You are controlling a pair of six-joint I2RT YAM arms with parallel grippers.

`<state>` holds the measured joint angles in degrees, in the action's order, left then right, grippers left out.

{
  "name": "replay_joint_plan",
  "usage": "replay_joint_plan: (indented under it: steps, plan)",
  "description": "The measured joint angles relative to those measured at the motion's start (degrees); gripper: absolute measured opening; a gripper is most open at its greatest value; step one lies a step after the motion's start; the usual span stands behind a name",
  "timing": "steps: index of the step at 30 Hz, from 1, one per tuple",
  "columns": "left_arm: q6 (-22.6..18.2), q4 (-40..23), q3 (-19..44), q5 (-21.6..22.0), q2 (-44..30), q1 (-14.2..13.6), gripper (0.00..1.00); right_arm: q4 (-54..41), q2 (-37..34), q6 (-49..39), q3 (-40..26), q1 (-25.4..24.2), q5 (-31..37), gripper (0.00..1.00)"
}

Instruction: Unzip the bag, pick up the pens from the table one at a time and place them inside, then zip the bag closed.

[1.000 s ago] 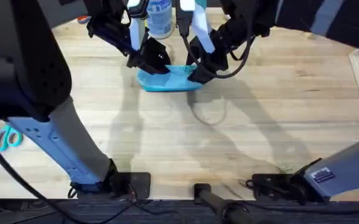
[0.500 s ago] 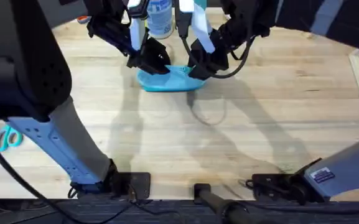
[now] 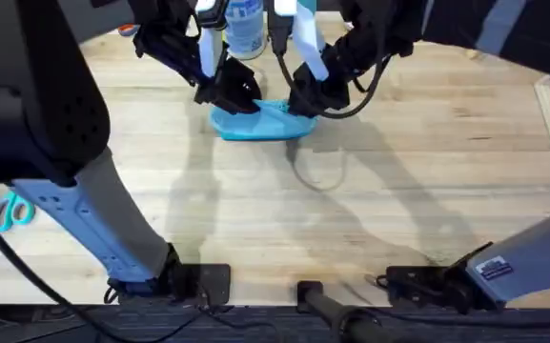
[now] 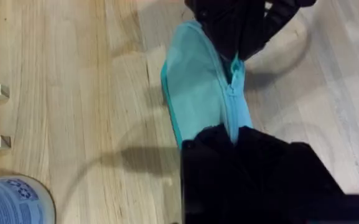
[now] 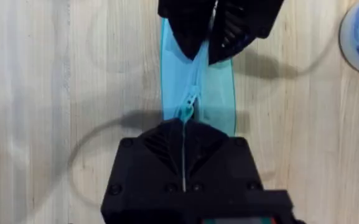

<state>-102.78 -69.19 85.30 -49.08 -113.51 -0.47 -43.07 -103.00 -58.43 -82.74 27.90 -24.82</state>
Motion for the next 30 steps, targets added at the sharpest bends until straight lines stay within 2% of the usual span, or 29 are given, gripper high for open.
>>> replay_joint_plan:
  steps: [6, 18, 27, 28, 30]
  plan:
    - [0.00, 0.00, 0.00, -0.02, 0.00, 0.02, 0.042, 0.00, 1.21, 1.02, 0.00, 0.00, 0.02, 0.031]
    - [0.00, 0.02, 0.00, -0.13, 0.00, 0.02, 0.042, -0.15, 11.79, 1.87, 0.00, 0.17, 2.53, 0.031]
    - [0.00, 0.04, 0.00, -0.13, 0.00, 0.02, 0.042, -1.35, 12.67, 2.50, 0.00, 0.17, 3.92, 0.042]
    - [0.00, 0.06, 0.00, -0.13, 0.00, 0.02, 0.042, -1.59, 12.67, 2.67, 0.00, 0.17, 4.04, 0.141]
    - [0.00, 0.21, 0.00, -0.13, 0.00, 0.02, 0.042, -1.96, 12.68, 2.72, 0.00, 0.17, 4.11, 0.435]
